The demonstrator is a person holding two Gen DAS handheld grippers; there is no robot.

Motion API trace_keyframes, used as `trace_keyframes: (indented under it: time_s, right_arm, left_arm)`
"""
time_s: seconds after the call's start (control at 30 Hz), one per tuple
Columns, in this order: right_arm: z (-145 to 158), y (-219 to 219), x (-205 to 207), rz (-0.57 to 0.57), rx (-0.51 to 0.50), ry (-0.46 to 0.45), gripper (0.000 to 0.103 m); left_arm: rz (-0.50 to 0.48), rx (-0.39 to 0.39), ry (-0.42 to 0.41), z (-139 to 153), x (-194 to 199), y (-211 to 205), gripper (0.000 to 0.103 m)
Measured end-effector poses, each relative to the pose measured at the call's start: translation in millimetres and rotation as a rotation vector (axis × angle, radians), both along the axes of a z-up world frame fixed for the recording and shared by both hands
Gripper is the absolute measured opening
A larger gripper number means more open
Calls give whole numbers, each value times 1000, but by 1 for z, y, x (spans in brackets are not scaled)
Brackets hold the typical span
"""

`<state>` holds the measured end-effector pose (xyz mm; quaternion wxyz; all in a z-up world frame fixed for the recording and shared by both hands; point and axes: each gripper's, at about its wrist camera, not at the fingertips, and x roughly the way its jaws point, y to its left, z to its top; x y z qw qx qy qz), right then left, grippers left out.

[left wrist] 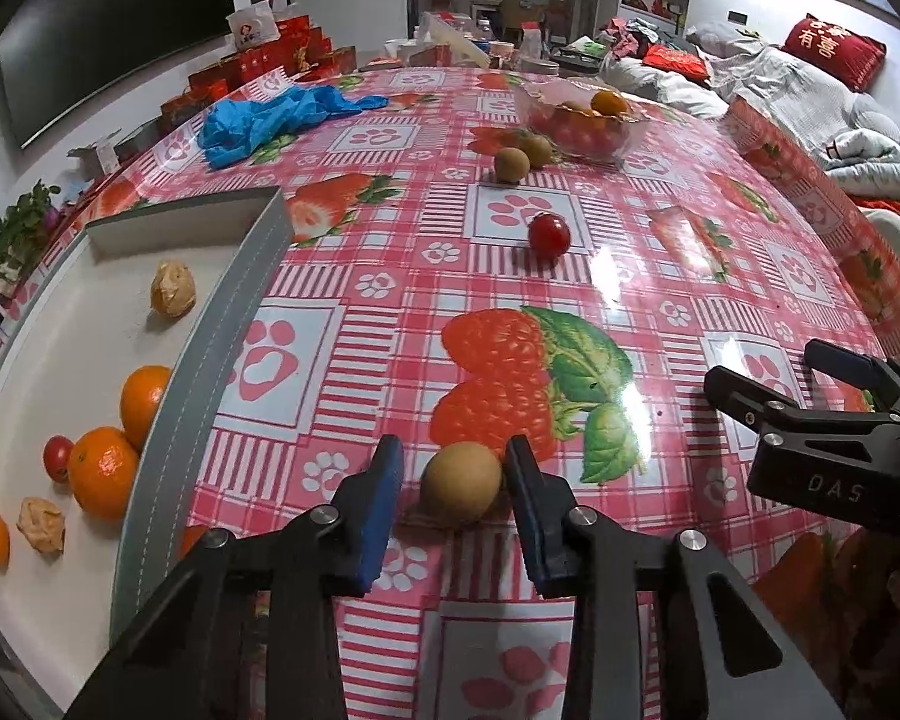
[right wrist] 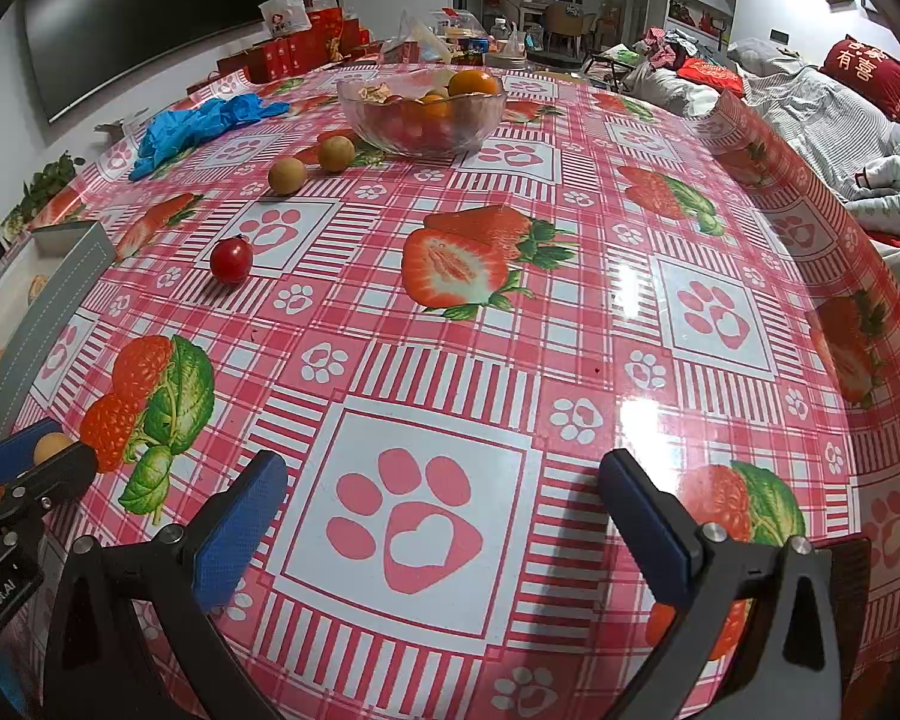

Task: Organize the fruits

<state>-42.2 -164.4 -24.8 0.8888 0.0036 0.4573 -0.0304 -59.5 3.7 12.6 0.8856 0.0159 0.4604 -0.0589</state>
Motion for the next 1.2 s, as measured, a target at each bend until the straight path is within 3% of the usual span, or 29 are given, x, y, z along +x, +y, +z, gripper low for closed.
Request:
trace_keyframes:
  time_s: [0.17, 0.33, 0.47, 0.53, 0.77, 0.87, 0.97, 1.0, 1.2]
  right_arm:
    - [2, 6, 5, -16, -2, 36, 103]
    - [5, 34, 32, 47, 0, 101, 103]
    - [5, 58, 55, 76, -28, 90, 103]
    - [3, 68, 69, 104, 5, 97, 103]
    - [3, 86, 99, 81, 7, 68, 98]
    - [4, 91, 103, 90, -2, 46, 84]
    - [9, 96, 103, 112, 1, 17, 46]
    - [10, 96, 102, 121, 10, 12, 27]
    - [14, 72, 85, 132, 199, 30, 24]
  left_arm:
    - [18, -11, 7, 0, -2, 12, 37]
    - [32, -18, 4, 0, -4, 23, 37]
    - [41, -28, 7, 0, -4, 30, 37]
    - [40, -24, 7, 0, -4, 32, 37]
    - [34, -20, 10, 0, -1, 32, 37]
    - [35, -15, 8, 0, 0, 32, 37]
    - [35, -10, 6, -1, 1, 32, 37]
    - [33, -6, 5, -1, 1, 31, 37]
    - [40, -28, 9, -1, 1, 33, 37]
